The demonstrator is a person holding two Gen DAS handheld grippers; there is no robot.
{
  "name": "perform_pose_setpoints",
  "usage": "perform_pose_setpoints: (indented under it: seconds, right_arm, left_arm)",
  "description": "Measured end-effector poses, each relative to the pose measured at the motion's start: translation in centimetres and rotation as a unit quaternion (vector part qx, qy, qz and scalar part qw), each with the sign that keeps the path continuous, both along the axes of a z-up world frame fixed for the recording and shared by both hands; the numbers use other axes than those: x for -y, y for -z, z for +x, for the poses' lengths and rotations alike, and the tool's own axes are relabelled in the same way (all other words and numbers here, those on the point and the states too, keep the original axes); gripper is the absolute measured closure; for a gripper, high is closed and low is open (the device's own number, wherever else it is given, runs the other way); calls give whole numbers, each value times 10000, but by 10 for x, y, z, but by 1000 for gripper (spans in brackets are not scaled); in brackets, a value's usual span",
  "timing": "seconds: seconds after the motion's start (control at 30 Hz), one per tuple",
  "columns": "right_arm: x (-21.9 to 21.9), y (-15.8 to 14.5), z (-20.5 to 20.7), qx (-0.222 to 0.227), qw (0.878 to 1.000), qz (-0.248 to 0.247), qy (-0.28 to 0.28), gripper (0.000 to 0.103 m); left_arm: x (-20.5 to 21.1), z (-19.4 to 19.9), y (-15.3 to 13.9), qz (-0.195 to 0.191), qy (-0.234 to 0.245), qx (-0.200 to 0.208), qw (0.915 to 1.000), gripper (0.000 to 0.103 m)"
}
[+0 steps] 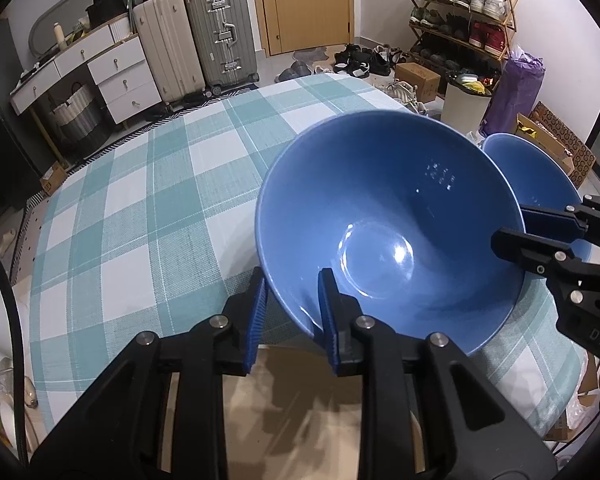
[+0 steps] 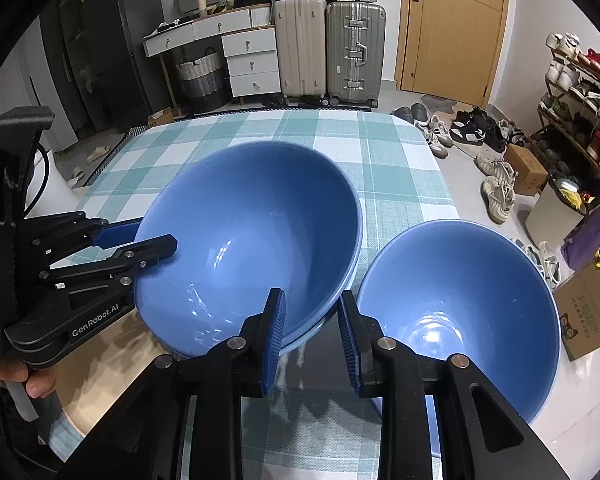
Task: Organize plates and bowls
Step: 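Lower the blue bowl onto the cloth and open both grippers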
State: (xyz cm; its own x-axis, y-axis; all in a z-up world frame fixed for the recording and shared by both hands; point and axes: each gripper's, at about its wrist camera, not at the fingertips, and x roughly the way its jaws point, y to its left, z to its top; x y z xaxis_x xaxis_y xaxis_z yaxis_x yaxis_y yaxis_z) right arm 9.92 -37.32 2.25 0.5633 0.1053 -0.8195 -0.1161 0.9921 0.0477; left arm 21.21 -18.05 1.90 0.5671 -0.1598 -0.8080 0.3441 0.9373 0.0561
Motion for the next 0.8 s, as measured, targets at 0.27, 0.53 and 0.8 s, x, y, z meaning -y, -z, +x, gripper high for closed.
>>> perform_pose_setpoints:
  seconds: [0.27,0.53,0.8]
  right_arm:
    - [4,1,1,-40,9999,121,67,74]
    - [6,-3,-2,48,9998,160,101,73]
    - [11,-8,-17,168,9990,376,172,58]
  left_arm:
    - [0,3,3,-93,-8,-77,9999,81]
    - [-2,7,5,-261,-35,-245,9994,81]
    - [-12,2,-14,-536,-85,-133,9984,59]
